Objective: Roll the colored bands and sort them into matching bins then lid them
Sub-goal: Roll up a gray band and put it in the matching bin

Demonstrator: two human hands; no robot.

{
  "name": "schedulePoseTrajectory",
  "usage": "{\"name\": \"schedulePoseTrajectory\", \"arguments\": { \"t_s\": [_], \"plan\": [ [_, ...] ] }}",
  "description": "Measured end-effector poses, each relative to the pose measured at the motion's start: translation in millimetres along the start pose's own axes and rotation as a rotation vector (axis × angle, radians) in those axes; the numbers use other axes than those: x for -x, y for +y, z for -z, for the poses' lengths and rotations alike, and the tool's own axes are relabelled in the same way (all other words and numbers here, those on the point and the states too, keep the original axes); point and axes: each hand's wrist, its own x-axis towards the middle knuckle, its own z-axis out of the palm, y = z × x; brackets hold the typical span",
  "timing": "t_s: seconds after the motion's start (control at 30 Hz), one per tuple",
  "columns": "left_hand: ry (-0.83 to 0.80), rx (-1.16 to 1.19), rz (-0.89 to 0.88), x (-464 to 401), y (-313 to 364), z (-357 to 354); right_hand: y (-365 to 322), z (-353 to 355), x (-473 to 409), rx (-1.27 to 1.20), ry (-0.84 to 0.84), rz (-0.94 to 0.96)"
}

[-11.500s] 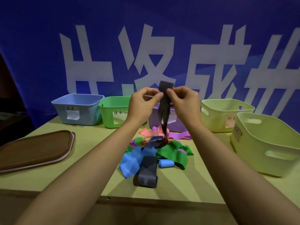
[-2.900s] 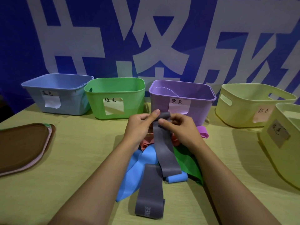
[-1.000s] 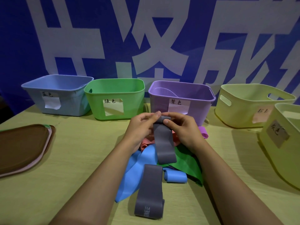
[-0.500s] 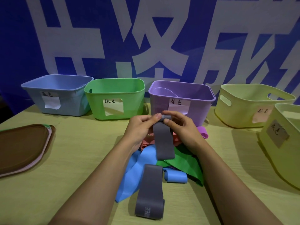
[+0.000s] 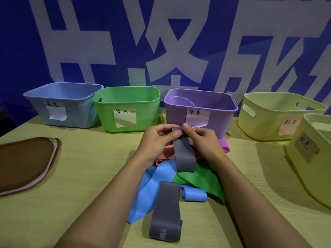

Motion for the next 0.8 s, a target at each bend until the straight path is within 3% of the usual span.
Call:
{"name": "schedulePoseTrajectory", "arguments": {
  "t_s": [0.4,0.6,0.8],
  "plan": [
    [0.008,0.005,0.010,2.1,2.6,-1.6,5.8,0.8,-5.1,-0.094,-0.018,0.127],
    [-0.028,0.078,0.170,4.2,4.5,-5.4,0.7,2.0,0.8,-0.092,-0.048,0.100],
    [0.071,0.014,0.190,3.3,2.1,-6.7,-0.3,1.6,2.1,-0.035,-0.041,0.128]
  ]
}}
